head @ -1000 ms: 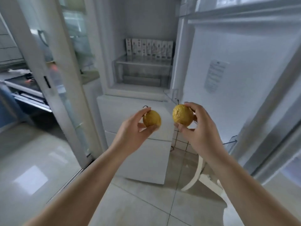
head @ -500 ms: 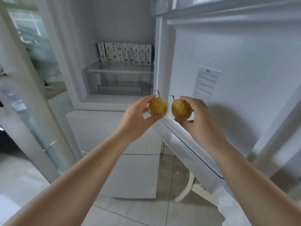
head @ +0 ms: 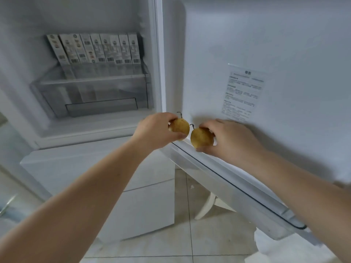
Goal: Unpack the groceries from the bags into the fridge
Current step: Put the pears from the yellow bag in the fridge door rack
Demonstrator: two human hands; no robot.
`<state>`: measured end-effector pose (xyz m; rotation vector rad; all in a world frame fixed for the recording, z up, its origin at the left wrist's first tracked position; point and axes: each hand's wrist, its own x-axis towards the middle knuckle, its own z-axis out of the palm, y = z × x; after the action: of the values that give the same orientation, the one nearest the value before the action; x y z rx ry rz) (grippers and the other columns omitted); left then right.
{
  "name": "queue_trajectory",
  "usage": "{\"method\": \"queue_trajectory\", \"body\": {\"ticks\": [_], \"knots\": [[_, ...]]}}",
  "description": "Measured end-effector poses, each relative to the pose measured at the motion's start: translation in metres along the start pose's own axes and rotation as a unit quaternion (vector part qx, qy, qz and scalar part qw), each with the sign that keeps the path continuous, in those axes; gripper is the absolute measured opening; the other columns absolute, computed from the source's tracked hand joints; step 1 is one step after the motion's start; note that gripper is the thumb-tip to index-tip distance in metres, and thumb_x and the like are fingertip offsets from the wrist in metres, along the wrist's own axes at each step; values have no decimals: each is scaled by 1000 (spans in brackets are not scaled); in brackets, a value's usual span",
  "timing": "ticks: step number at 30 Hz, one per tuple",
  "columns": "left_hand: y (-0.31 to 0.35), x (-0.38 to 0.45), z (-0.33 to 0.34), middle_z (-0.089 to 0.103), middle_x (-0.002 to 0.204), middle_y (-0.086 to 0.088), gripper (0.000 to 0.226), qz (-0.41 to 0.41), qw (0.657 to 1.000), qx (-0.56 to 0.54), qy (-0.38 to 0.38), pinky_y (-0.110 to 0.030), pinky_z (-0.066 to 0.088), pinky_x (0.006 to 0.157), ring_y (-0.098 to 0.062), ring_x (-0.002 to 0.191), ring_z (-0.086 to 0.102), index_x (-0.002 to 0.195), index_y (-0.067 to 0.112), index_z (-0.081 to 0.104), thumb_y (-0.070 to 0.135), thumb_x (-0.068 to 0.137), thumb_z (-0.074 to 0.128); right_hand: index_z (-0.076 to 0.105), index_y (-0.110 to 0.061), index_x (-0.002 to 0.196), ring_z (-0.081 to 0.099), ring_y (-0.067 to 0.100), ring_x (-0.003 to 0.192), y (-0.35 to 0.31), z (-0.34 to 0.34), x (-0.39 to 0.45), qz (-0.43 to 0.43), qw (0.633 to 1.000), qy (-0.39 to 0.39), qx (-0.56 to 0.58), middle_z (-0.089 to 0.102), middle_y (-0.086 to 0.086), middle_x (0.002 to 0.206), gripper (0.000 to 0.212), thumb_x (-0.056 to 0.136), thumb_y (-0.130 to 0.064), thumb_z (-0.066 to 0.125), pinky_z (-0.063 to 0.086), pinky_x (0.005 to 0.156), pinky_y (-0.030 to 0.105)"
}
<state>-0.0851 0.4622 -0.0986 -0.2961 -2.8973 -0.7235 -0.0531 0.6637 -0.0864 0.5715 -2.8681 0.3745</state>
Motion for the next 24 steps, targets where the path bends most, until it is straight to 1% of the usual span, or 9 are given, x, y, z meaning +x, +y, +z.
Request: {"method": "queue_trajectory", "body": {"ticks": [3, 6, 8, 12, 15, 17, 21, 22, 24], "knots": [[-1, 13, -1, 66, 98, 10, 41, -5, 998, 42, -47, -39, 52, 82, -14, 91, 61, 105, 31, 64, 52, 70, 71, 54, -29, 116, 61, 20, 93, -2, 3, 7, 5, 997, -54, -54, 64, -6, 104, 50, 76, -58, 63, 48, 76, 34], [1, 25, 0, 66, 101, 5, 40, 22, 992, 92, -77, -40, 52, 83, -19, 95, 60, 104, 25, 65, 46, 71, 70, 55, -28, 117, 60, 20, 97, -5, 11, 17, 0, 994, -92, -62, 62, -4, 107, 45, 79, -51, 63, 48, 79, 34], [1, 30, 2, 66, 101, 5, 40, 36, 986, 129, -96, -38, 52, 82, -19, 97, 60, 103, 24, 64, 47, 71, 70, 55, -28, 119, 60, 21, 98, -7, 17, 21, 5, 992, -113, -52, 59, 0, 109, 45, 79, -46, 65, 47, 81, 33], [2, 42, 5, 64, 90, 4, 37, 63, 967, 210, -133, -30, 49, 68, -20, 85, 59, 93, 23, 65, 52, 70, 68, 51, -28, 123, 60, 23, 101, -8, 27, 26, 17, 990, -130, -57, 57, 0, 113, 50, 79, -46, 64, 47, 82, 33], [2, 48, 11, 60, 87, 5, 35, 76, 953, 251, -153, -25, 40, 57, -21, 79, 59, 81, 23, 60, 55, 67, 69, 55, -28, 118, 61, 22, 99, -8, 29, 30, 13, 988, -126, -83, 63, -2, 108, 45, 78, -49, 62, 47, 76, 32], [3, 51, 14, 58, 85, 6, 36, 82, 948, 264, -156, -23, 35, 53, -20, 77, 58, 76, 24, 56, 57, 67, 70, 55, -26, 117, 61, 22, 98, -8, 31, 33, 13, 988, -123, -91, 65, -2, 107, 45, 78, -50, 61, 45, 73, 31], [4, 55, 14, 59, 79, 5, 38, 84, 942, 277, -167, -23, 36, 52, -19, 72, 58, 79, 23, 60, 58, 68, 70, 53, -24, 121, 60, 23, 101, -7, 34, 33, 16, 989, -114, -91, 62, -1, 113, 54, 78, -55, 61, 43, 74, 31], [4, 55, 14, 59, 80, 5, 39, 88, 941, 279, -168, -24, 38, 53, -18, 73, 58, 82, 23, 61, 59, 68, 70, 52, -24, 122, 60, 24, 101, -7, 35, 33, 17, 990, -112, -90, 61, -1, 114, 55, 78, -56, 61, 44, 76, 32], [4, 54, 13, 61, 87, 7, 43, 96, 942, 275, -166, -26, 42, 58, -18, 79, 60, 95, 25, 65, 59, 69, 69, 52, -25, 124, 60, 23, 103, -8, 33, 32, 17, 990, -108, -85, 61, -1, 115, 56, 78, -56, 61, 44, 79, 32]]}}
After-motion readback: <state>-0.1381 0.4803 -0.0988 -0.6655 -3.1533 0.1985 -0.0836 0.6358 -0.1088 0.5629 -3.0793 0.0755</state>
